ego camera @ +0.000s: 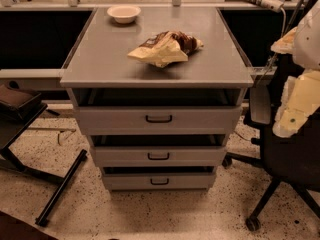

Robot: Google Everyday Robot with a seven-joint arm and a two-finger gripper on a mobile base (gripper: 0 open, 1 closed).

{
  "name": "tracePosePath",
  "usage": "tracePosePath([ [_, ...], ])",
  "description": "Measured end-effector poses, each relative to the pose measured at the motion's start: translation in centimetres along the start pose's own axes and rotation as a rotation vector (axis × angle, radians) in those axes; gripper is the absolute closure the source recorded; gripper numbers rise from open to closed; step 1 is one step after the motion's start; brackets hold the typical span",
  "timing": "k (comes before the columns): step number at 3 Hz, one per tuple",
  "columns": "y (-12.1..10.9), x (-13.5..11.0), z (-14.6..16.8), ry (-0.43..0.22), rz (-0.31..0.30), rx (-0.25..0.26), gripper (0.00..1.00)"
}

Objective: Open top drawer

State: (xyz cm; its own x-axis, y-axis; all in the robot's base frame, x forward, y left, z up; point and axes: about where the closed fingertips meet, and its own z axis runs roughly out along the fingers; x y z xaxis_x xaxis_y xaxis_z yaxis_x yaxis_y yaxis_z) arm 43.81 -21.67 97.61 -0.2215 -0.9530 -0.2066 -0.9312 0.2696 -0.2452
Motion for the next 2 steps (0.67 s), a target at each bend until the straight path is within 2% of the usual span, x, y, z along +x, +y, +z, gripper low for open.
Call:
tracePosePath([
  [1,0.0,0.0,0.0,0.000,0.000,0.000,0.00],
  [2,0.8,-0.2,1.8,-0.067,-0.022,-0.015,0.00],
])
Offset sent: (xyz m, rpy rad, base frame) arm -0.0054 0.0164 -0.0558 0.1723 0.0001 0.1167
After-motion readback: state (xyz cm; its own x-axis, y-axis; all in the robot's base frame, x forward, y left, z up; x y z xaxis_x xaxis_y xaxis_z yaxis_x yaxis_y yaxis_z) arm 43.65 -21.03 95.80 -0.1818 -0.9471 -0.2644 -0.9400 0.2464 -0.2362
